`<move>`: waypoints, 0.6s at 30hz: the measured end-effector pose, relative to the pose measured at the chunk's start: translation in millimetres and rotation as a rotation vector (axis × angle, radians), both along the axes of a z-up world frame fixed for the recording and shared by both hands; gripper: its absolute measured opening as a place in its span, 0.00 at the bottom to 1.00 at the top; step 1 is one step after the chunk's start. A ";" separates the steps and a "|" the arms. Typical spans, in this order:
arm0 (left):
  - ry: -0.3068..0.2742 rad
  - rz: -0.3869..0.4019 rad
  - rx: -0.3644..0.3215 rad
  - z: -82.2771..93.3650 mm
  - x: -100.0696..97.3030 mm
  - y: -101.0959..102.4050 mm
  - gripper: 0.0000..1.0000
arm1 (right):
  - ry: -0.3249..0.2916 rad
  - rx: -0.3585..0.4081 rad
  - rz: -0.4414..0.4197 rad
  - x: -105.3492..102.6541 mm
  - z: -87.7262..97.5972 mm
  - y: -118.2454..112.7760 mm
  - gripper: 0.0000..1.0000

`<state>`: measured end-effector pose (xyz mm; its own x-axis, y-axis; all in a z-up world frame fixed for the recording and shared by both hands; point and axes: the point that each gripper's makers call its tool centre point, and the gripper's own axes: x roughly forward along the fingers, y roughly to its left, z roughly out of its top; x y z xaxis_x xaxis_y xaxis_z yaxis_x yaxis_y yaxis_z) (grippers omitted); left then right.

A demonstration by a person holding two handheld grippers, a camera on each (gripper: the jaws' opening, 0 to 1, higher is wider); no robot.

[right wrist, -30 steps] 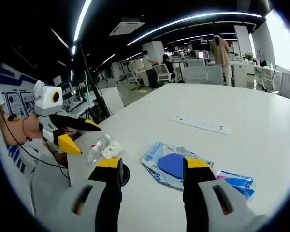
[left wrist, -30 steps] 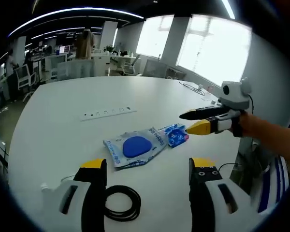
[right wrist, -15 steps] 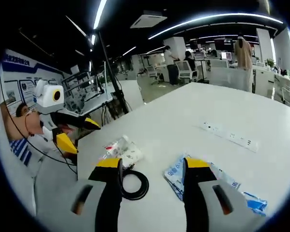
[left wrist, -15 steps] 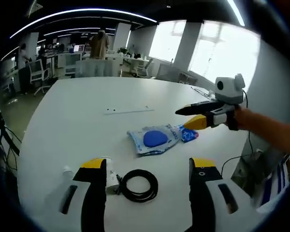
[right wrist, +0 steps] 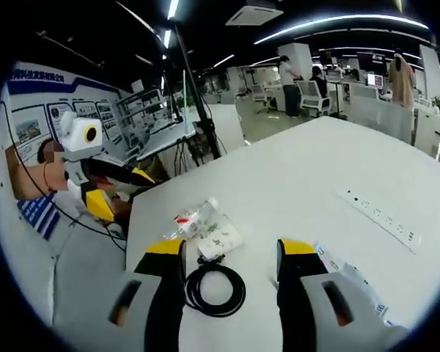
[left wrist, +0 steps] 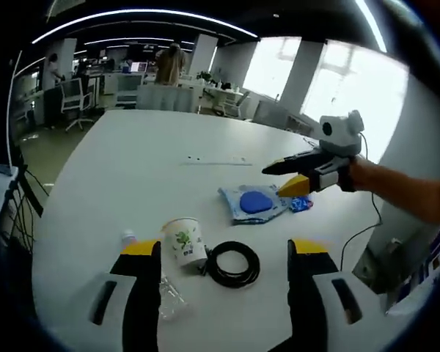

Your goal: Arrange the tabletop items into an orderly group along one side of the table until the central work area is clear of visible clutter.

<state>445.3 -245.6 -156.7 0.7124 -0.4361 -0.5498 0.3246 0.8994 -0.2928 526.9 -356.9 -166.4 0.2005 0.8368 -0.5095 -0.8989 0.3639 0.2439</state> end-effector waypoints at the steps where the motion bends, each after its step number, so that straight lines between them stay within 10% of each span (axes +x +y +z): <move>1: 0.004 0.002 -0.001 -1.5 -1.5 3.5 0.71 | 0.003 -0.004 0.014 0.5 -2.1 4.7 0.48; 18: 0.033 0.083 -0.040 -16.5 -10.0 44.2 0.71 | 0.058 -0.077 0.246 7.6 -40.9 67.1 0.45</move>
<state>435.3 -201.4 -173.2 0.7288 -0.3983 -0.5570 0.2391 0.9103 -0.3380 534.5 -289.8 -207.3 -0.0352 0.8152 -0.5781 -0.9480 0.1560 0.2776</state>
